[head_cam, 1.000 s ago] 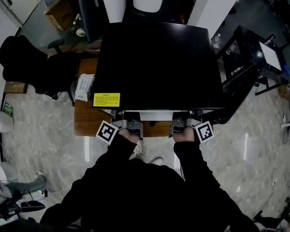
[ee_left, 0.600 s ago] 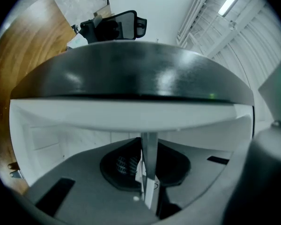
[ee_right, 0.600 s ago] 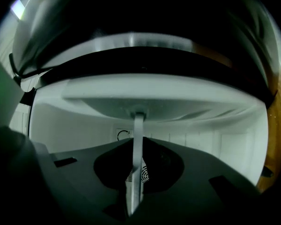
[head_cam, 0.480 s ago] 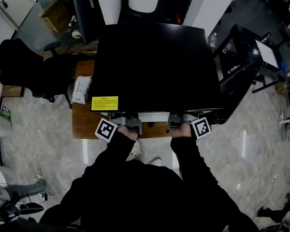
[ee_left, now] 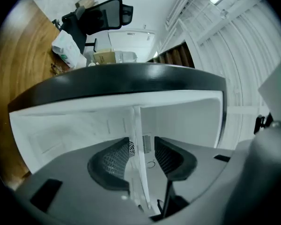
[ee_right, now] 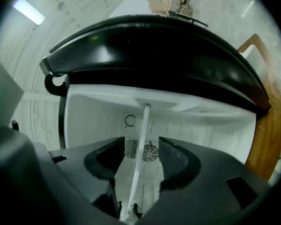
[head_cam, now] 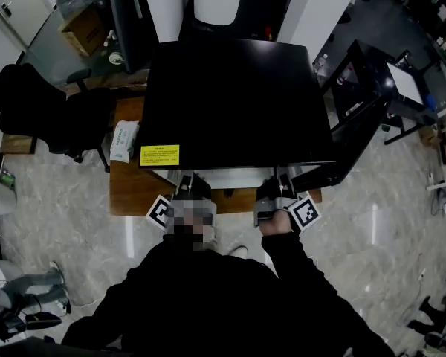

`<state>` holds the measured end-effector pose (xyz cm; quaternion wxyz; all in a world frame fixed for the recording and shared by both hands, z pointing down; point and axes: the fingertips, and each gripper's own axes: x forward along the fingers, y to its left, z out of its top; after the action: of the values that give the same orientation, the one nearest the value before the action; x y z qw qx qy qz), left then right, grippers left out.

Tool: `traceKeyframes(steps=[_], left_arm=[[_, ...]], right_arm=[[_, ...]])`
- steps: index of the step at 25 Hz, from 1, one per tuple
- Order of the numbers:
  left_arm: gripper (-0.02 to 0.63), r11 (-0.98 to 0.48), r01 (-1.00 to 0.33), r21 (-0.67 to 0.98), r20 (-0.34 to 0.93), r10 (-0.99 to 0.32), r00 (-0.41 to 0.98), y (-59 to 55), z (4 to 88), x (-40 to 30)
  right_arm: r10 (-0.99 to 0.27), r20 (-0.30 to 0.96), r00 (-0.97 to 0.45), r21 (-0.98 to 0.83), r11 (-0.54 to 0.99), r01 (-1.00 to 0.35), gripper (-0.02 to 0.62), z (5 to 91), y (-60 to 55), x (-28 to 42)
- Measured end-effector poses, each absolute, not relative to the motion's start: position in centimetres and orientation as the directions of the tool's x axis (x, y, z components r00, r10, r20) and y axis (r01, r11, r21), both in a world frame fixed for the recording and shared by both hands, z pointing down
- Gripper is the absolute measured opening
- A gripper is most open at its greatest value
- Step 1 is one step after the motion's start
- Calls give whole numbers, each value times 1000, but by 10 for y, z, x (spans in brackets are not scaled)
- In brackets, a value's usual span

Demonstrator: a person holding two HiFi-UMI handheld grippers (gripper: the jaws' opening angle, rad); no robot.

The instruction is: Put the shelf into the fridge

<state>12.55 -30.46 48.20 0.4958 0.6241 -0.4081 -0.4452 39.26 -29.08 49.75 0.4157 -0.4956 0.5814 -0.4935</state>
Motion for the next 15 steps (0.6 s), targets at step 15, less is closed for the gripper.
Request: traceKeyframes(steps=[15], left_arm=[[80,-699,-616,364,-49,-675,736,-176,414,197]], right_arm=[[-758,-44,-651,-347,623,-701,16,392,-186,318]])
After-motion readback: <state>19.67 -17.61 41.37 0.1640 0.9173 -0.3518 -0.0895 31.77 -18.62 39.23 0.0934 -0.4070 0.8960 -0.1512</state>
